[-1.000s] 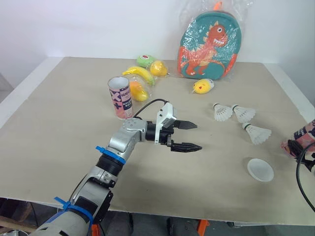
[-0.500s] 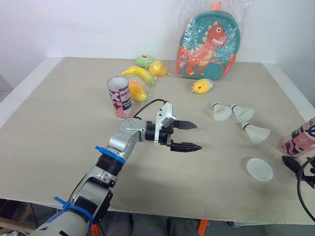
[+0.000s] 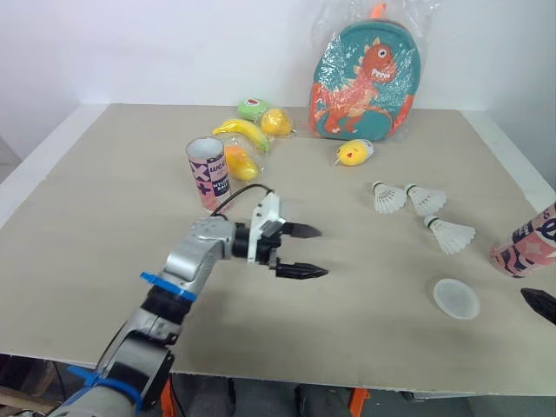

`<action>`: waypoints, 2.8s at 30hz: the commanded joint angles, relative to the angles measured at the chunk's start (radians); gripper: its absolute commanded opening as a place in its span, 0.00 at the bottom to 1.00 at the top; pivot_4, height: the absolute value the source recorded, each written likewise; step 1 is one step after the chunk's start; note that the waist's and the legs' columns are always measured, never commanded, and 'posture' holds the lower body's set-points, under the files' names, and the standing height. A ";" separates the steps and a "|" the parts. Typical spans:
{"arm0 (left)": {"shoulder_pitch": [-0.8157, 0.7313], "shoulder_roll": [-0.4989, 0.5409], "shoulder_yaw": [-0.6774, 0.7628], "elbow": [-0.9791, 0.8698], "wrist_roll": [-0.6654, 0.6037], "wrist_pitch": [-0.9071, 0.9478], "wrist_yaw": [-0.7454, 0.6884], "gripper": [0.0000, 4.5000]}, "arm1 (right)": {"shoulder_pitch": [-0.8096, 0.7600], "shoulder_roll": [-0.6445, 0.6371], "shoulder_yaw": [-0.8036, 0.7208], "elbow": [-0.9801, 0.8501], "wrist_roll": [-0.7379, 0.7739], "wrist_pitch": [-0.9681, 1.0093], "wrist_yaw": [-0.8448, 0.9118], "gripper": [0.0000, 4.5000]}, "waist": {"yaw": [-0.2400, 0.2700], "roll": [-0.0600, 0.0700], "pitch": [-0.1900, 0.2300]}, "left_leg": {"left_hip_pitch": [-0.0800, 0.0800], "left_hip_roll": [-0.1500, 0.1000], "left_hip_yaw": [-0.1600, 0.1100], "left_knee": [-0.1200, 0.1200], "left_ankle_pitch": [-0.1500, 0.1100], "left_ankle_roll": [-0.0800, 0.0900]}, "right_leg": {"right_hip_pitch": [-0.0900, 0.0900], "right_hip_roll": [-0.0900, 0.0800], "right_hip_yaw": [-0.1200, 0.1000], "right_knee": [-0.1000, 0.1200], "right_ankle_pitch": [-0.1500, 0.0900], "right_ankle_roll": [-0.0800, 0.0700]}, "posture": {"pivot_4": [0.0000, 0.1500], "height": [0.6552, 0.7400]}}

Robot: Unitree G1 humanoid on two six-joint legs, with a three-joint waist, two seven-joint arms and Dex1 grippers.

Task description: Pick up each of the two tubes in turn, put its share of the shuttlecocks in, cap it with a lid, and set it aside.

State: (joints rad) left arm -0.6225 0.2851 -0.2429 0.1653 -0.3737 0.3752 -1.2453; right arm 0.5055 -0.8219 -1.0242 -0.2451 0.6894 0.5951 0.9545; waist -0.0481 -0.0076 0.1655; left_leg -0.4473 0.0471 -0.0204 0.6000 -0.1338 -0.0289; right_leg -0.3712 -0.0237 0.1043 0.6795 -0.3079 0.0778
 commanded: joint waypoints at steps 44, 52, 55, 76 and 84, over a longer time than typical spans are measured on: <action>-0.032 0.073 0.321 0.359 0.138 -0.252 0.609 1.00 | -0.543 0.258 0.814 -0.350 -0.041 -0.107 -0.358 0.99 | 0.025 -0.017 0.007 | -0.002 0.001 -0.001 0.001 0.000 -0.002 | -0.001 0.000 -0.002 0.000 0.003 -0.004 | 1.00 0.88; -0.226 0.049 0.316 0.656 0.170 -0.382 0.526 1.00 | -0.535 0.253 0.819 -0.384 -0.042 -0.098 -0.379 0.99 | 0.026 -0.017 0.008 | -0.004 0.001 -0.002 0.001 0.000 -0.002 | -0.002 0.001 -0.003 0.000 0.003 -0.003 | 1.00 0.88; -0.286 0.041 0.320 0.758 0.187 -0.429 0.528 1.00 | -0.533 0.250 0.815 -0.390 -0.041 -0.094 -0.381 0.99 | 0.025 -0.017 0.008 | -0.004 0.000 -0.002 0.001 0.000 -0.003 | -0.002 0.000 -0.002 0.000 0.003 -0.003 | 1.00 0.88; -0.337 0.036 0.354 0.866 0.195 -0.523 0.489 0.61 | -0.536 0.221 0.809 -0.392 -0.033 -0.089 -0.378 1.00 | 0.026 -0.018 0.008 | -0.006 0.000 -0.003 0.002 0.000 -0.003 | -0.003 0.000 -0.004 0.000 0.004 -0.004 | 1.00 0.88; -0.188 0.190 0.248 0.483 0.142 -0.389 0.070 0.61 | -0.519 0.225 0.788 -0.323 -0.112 -0.076 -0.458 1.00 | 0.021 -0.017 0.008 | -0.006 0.000 -0.003 0.001 0.000 -0.003 | -0.003 0.000 -0.004 0.000 0.005 -0.007 | 1.00 0.88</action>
State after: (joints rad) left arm -0.8311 0.4214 0.0439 0.7961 -0.2009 -0.0634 -1.0159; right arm -0.0145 -0.5950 -0.2063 -0.5807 0.6083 0.5208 0.5337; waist -0.0270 -0.0251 0.1733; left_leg -0.4530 0.0477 -0.0238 0.6009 -0.1333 -0.0320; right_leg -0.3742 -0.0233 0.1002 0.6798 -0.3032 0.0707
